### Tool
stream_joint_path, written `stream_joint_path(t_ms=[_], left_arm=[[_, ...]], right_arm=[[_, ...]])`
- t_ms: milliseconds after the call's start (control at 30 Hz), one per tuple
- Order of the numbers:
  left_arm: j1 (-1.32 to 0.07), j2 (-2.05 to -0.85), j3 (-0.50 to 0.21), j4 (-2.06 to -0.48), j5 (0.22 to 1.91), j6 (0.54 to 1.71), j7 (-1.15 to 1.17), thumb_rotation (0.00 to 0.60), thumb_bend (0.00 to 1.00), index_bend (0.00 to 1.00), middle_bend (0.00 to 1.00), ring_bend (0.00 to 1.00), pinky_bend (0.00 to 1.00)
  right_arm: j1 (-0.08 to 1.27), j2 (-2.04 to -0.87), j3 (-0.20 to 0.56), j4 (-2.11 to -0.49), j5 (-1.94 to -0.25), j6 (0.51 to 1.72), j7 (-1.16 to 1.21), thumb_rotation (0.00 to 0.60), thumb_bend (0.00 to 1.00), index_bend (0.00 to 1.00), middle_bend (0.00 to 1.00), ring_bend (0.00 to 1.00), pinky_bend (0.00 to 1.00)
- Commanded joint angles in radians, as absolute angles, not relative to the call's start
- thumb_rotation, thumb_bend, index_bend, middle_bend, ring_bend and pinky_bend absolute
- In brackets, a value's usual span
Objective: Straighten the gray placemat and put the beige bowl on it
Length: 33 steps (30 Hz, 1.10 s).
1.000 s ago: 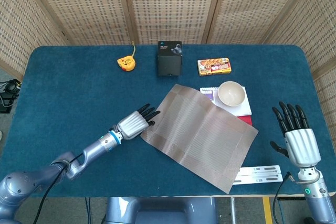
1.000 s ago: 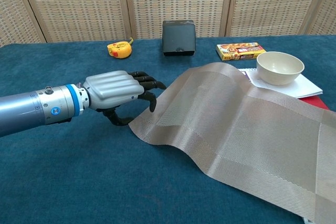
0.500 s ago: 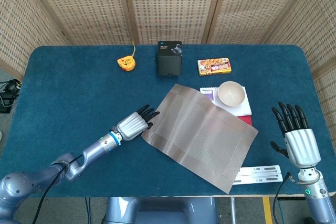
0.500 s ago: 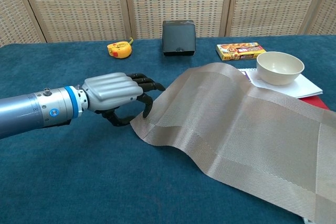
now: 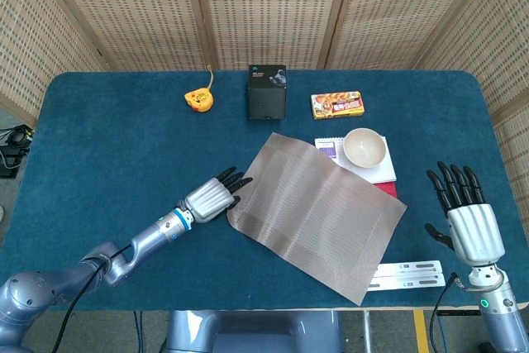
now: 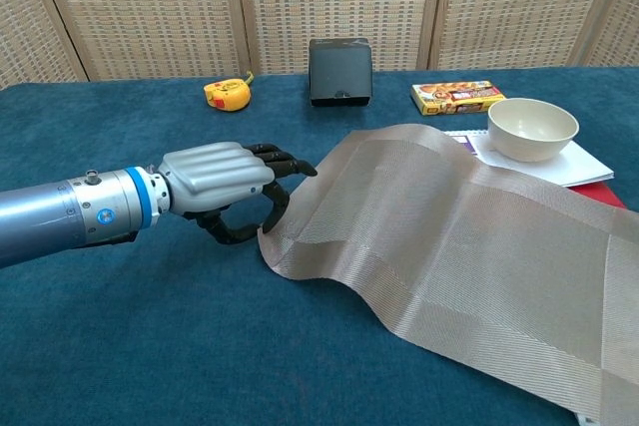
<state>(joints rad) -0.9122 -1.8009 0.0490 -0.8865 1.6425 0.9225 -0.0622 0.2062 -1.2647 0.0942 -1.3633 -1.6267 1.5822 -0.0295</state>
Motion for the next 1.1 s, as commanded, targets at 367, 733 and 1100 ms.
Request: stream_joint_path(t_ms=[367,733,1100], left_arm=[[-0.868,-1.732,0.084,-0.960,1.679,1.011,-0.066,0.600,0.57,0.75,0.00,0.00,0.00],[-0.811,-1.549,0.164,-1.229,1.719,1.033,0.071,0.600,0.57,0.76,0.00,0.00,0.00],[-0.779,-1.426,0.229,-1.462,1.734,0.979,0.173,0.600,0.57,0.76,0.00,0.00,0.00]], right_arm=[[0.204,-1.263,0.093,-1.369,-1.634,1.589,-0.030,0.600,0.00,0.00,0.00,0.00,0.00],[0.200,-1.260,0.084,-1.382,-1.655,1.599,-0.037,0.600,0.00,0.00,0.00,0.00,0.00],[0.193,-1.261,0.078,-1.390,-1.673,1.614,-0.055,0.600,0.00,0.00,0.00,0.00,0.00]])
